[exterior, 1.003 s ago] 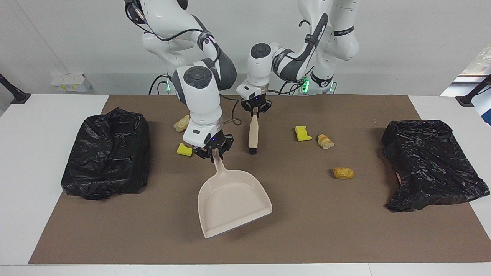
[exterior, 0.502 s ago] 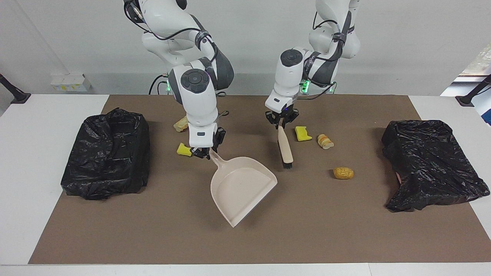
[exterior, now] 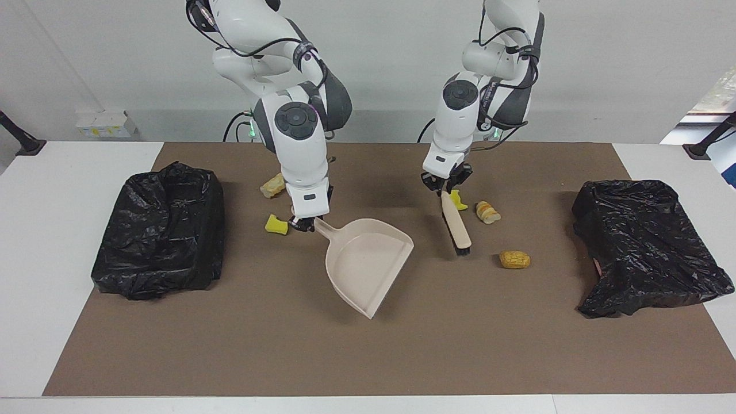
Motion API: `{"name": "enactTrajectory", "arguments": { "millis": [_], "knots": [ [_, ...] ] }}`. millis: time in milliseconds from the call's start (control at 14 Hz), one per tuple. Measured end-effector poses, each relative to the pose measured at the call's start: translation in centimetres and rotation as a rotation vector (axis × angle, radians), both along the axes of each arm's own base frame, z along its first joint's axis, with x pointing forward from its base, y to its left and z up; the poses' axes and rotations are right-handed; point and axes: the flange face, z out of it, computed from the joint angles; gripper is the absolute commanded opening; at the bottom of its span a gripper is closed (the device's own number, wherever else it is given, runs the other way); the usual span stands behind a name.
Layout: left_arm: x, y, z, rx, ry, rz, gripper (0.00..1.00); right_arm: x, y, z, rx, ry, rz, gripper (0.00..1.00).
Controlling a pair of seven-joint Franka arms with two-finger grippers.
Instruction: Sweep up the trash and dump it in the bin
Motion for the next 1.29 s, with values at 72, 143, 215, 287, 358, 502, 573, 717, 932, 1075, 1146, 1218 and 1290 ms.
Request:
{"name": "enactTrajectory", "arguments": {
  "millis": [72,143,215,287,358,502,573,717,932,1075,1146,1218,1290],
  "knots": [
    [0.7,1.6,0.0,0.014,0.004,0.032,0.0,-0.3,0.5,-0.2,-0.007,0.002,0.041,0.0],
    [1.4,3.4,-0.1,0.024,0.001,0.063,0.0,-0.5,0.9,-0.2,-0.011,0.003,0.076,0.0],
    [2.2,5.2,-0.1,0.028,-0.006,0.093,0.0,-0.8,1.2,-0.2,-0.011,0.006,0.107,0.0],
    [3.1,7.0,0.0,0.022,-0.019,0.105,0.0,-1.2,2.0,-0.5,-0.015,0.01,0.14,0.0],
    [4.0,8.8,-0.1,0.006,-0.035,0.097,0.0,-1.8,3.0,-0.8,-0.026,0.012,0.166,0.0],
    [5.6,12.4,-0.2,-0.028,-0.059,0.038,0.0,-2.7,4.5,-1.5,-0.042,0.011,0.204,0.0],
    [6.3,14.2,-0.4,-0.045,-0.073,-0.002,0.0,-3.0,4.8,-1.9,-0.043,0.011,0.212,0.0],
    [7.3,16.4,-1.5,-0.063,-0.079,-0.067,0.0,-3.2,5.1,-2.9,-0.035,-0.003,0.218,0.0],
    [7.8,17.2,-3.0,-0.092,-0.049,-0.259,0.0,-4.0,5.8,-4.4,-0.041,0.0,0.207,0.0],
    [7.9,17.2,-3.2,-0.109,-0.029,-0.383,0.0,-4.6,6.1,-5.2,-0.058,0.008,0.179,0.0],
    [7.8,16.8,-3.3,-0.116,-0.02,-0.439,0.0,-4.9,6.1,-5.6,-0.064,0.013,0.165,0.0],
    [7.7,16.2,-3.4,-0.127,-0.012,-0.481,0.0,-5.0,6.1,-5.8,-0.067,0.015,0.154,0.0],
    [7.5,15.3,-3.5,-0.148,-0.008,-0.512,0.0,-5.0,6.1,-5.9,-0.068,0.016,0.151,0.0]
  ]
}}
